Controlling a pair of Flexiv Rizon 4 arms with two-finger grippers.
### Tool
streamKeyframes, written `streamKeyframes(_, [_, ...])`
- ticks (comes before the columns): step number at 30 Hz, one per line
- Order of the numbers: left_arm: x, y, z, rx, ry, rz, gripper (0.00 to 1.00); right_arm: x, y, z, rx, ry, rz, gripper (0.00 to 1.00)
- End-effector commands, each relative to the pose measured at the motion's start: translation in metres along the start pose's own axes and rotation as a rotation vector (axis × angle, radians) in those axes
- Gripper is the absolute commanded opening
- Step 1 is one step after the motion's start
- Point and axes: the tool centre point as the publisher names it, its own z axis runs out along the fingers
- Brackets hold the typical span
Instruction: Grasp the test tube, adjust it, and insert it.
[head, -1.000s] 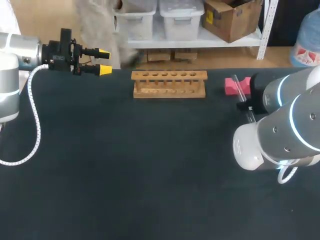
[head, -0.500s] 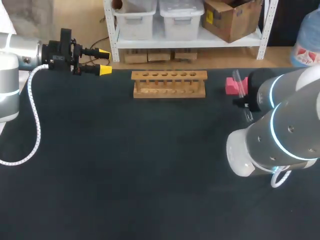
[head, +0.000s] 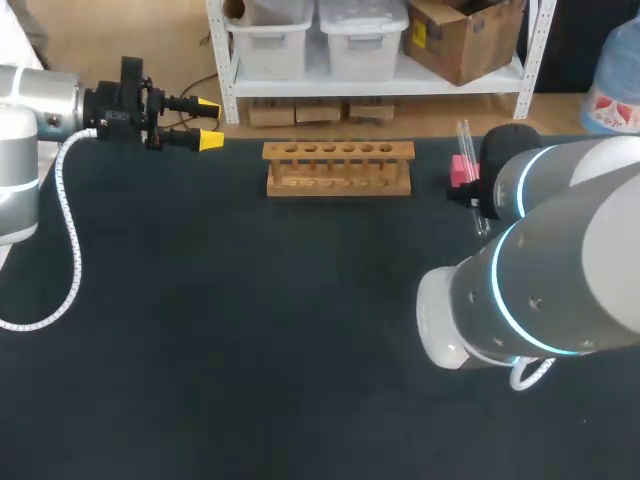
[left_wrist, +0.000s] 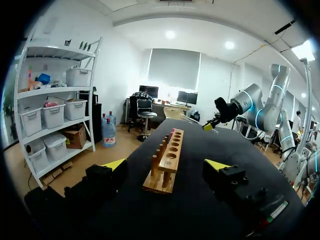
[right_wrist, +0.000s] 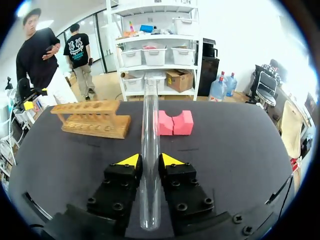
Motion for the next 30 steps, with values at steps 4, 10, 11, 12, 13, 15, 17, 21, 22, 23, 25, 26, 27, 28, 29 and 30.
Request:
streamKeyframes(4, [0.001,-0.001,0.000,-0.003,-0.002,0.002,1.00,-0.015,0.030,-0.028,0.177,-0.017,-0.011,0.00])
streamKeyframes(10, [0.001,-0.001,0.000,-0.003,-0.002,0.002,1.00,-0.027,0.050,-0.037,0.189,-0.061,-0.025,0.00])
streamKeyframes(11, [0.001,-0.001,0.000,-0.003,-0.002,0.002,1.00,-0.029,0.052,-0.039,0.189,-0.073,-0.021,0.00])
streamKeyframes(12, [0.001,-0.001,0.000,-0.003,-0.002,0.002,1.00,-0.031,0.054,-0.041,0.197,-0.081,-0.020,0.00])
streamKeyframes(13, [0.001,-0.001,0.000,-0.003,-0.002,0.002,1.00,-0.033,0.055,-0.042,0.201,-0.088,-0.017,0.00])
streamKeyframes(15, [0.001,-0.001,0.000,-0.003,-0.002,0.002,1.00,-0.037,0.058,-0.045,0.204,-0.099,-0.012,0.00])
streamKeyframes(17, [0.001,-0.001,0.000,-0.003,-0.002,0.002,1.00,-0.040,0.060,-0.046,0.211,-0.106,-0.011,0.00])
streamKeyframes(21, [0.001,-0.001,0.000,-0.003,-0.002,0.002,1.00,-0.045,0.066,-0.045,0.197,-0.118,-0.010,0.00])
streamKeyframes(22, [0.001,-0.001,0.000,-0.003,-0.002,0.002,1.00,-0.046,0.068,-0.045,0.189,-0.120,-0.009,0.00])
streamKeyframes(23, [0.001,-0.001,0.000,-0.003,-0.002,0.002,1.00,-0.047,0.070,-0.045,0.184,-0.123,-0.014,0.00])
streamKeyframes(25, [0.001,-0.001,0.000,-0.003,-0.002,0.002,1.00,-0.048,0.073,-0.045,0.173,-0.125,-0.018,0.00])
streamKeyframes(26, [0.001,-0.001,0.000,-0.003,-0.002,0.002,1.00,-0.048,0.074,-0.044,0.167,-0.125,-0.021,0.00])
streamKeyframes(27, [0.001,-0.001,0.000,-0.003,-0.002,0.002,1.00,-0.049,0.075,-0.043,0.160,-0.125,-0.023,0.00])
streamKeyframes(28, [0.001,-0.001,0.000,-0.003,-0.002,0.002,1.00,-0.049,0.076,-0.042,0.154,-0.124,-0.024,0.00])
streamKeyframes(29, [0.001,-0.001,0.000,-0.003,-0.002,0.002,1.00,-0.049,0.077,-0.042,0.151,-0.122,-0.023,0.00])
streamKeyframes(30, [0.001,-0.001,0.000,-0.003,-0.002,0.002,1.00,-0.050,0.077,-0.041,0.145,-0.121,-0.024,0.00])
